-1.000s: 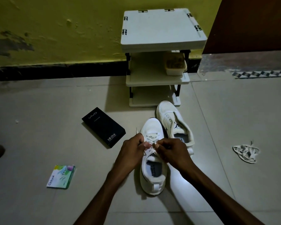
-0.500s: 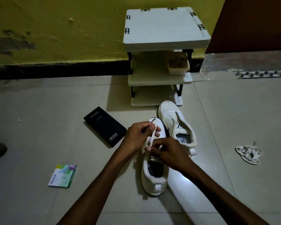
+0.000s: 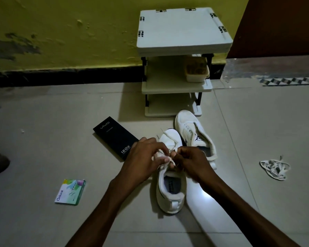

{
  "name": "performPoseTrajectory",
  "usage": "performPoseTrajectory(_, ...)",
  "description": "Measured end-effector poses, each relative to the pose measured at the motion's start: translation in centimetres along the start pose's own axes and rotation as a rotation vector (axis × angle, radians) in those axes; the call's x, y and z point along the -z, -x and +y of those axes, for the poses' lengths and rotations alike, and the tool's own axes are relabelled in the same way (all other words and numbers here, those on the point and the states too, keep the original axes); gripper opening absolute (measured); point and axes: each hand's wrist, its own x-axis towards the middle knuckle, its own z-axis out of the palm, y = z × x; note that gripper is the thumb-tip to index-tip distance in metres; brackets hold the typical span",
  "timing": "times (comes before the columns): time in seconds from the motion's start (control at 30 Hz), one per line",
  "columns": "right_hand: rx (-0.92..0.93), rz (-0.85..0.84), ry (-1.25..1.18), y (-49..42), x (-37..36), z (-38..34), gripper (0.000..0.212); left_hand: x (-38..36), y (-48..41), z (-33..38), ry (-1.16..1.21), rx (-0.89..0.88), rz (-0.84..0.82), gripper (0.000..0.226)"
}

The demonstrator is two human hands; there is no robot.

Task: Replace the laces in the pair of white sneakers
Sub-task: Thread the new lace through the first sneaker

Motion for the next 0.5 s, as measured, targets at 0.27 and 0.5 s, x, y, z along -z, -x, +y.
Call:
performPoseTrajectory(0.27,0.000,-0.020,-0.077,0.0,0.2,0.1,0.040,0.9,-0.6,1.0,-0.310,-0.049,-0.004,0.020)
performPoseTrajectory(0.5,0.106,-0.054,-0.089,0.0,0.5,0.5,0.038,0.5,-1.3,1.4,-0.229,0.161,-0.059,0.018)
